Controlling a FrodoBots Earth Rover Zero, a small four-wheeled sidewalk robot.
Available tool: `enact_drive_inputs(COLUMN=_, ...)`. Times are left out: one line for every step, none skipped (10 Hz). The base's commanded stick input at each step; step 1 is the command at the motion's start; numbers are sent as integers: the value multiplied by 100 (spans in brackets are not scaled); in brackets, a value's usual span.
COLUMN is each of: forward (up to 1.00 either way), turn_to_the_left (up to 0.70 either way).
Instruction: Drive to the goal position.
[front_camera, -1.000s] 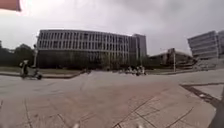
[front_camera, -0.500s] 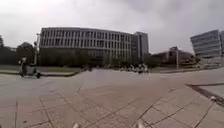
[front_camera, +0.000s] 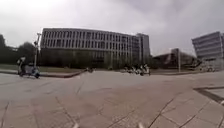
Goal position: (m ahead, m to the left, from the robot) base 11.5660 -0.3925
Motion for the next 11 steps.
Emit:
enact_drive_inputs(forward=50, turn_to_the_left=0)
enact_drive_inputs(forward=50, turn_to_the_left=0)
enact_drive_inputs(forward=50, turn_to_the_left=0)
enact_drive_inputs(forward=50, turn_to_the_left=0)
enact_drive_inputs(forward=50, turn_to_the_left=0)
enact_drive_inputs(forward=50, turn_to_the_left=0)
enact_drive_inputs(forward=50, turn_to_the_left=0)
enact_drive_inputs(forward=50, turn_to_the_left=0)
enact_drive_inputs(forward=50, turn_to_the_left=0)
enact_drive_inputs(forward=50, turn_to_the_left=0)
enact_drive_inputs(forward=50, turn_to_the_left=0)
